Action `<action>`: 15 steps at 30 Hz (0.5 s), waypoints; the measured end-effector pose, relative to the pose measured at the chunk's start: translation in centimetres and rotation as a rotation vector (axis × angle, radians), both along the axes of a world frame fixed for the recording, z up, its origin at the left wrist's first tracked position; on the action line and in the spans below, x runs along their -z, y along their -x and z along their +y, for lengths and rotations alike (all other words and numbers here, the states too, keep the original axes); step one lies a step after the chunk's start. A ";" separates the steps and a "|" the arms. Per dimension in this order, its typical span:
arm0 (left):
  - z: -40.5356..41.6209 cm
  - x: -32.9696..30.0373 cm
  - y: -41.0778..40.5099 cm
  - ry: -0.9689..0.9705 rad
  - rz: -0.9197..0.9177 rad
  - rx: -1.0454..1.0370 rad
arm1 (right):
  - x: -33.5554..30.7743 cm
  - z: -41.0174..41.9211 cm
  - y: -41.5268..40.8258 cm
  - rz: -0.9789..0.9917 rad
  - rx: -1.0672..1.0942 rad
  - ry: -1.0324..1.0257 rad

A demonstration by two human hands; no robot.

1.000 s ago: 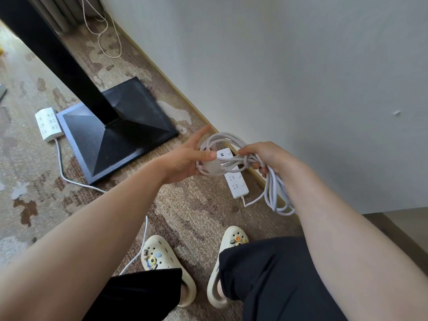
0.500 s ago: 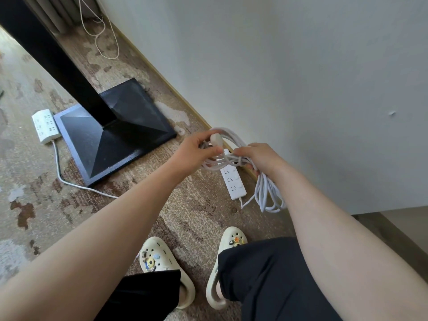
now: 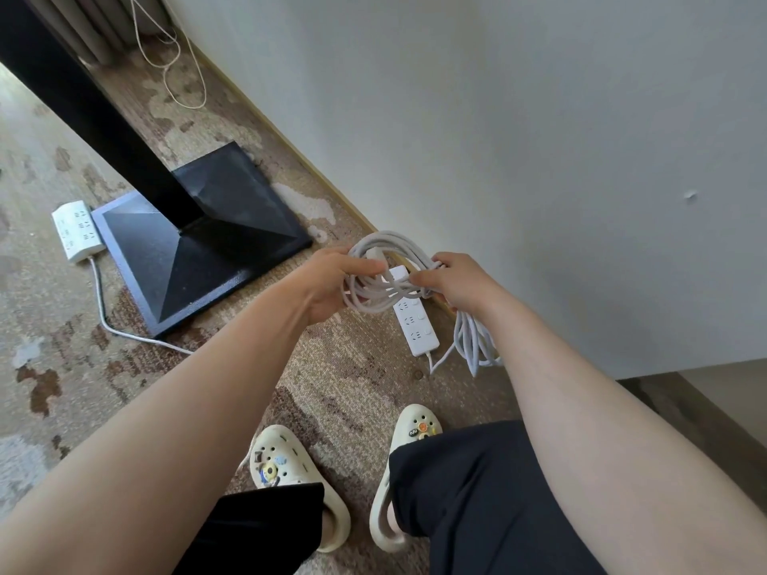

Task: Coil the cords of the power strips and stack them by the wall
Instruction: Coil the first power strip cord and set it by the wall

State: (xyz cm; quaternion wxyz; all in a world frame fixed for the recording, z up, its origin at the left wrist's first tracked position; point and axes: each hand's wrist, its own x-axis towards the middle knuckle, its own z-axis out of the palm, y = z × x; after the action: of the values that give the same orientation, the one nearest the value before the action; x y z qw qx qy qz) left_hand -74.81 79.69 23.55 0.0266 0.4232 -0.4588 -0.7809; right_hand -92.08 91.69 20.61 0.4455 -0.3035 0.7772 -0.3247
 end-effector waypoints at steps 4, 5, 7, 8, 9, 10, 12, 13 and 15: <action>0.2 0.1 0.4 0.038 -0.124 0.000 | 0.0 -0.1 -0.3 -0.016 -0.029 -0.018; 0.2 0.3 0.5 0.049 -0.144 -0.011 | 0.0 -0.1 -0.4 -0.018 -0.033 -0.017; 0.1 0.4 0.7 0.092 -0.176 -0.022 | 0.0 -0.2 -0.5 -0.018 -0.041 -0.005; 0.1 0.4 0.7 0.114 -0.188 -0.024 | 0.0 -0.2 -0.5 -0.014 -0.043 0.003; 0.0 0.5 0.8 0.129 -0.195 -0.026 | 0.0 -0.1 -0.5 -0.008 -0.046 0.013; -0.2 0.5 0.7 0.137 -0.199 -0.029 | -0.1 -0.1 -0.5 0.000 -0.052 0.019; -0.4 0.7 0.6 0.193 -0.229 -0.030 | -0.1 -0.1 -0.5 0.018 -0.072 0.022; -0.6 0.8 0.6 0.263 -0.266 -0.021 | -0.1 -0.2 -0.6 0.041 -0.092 0.023; -0.6 1.1 0.6 0.487 -0.373 0.019 | -0.3 -0.4 -0.6 0.111 -0.133 0.033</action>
State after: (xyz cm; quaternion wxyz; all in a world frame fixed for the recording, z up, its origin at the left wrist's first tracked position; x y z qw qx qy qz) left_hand -75.37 79.08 22.47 0.0354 0.5360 -0.6335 -0.5569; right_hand -91.44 91.30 20.90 0.4173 -0.3792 0.7733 -0.2899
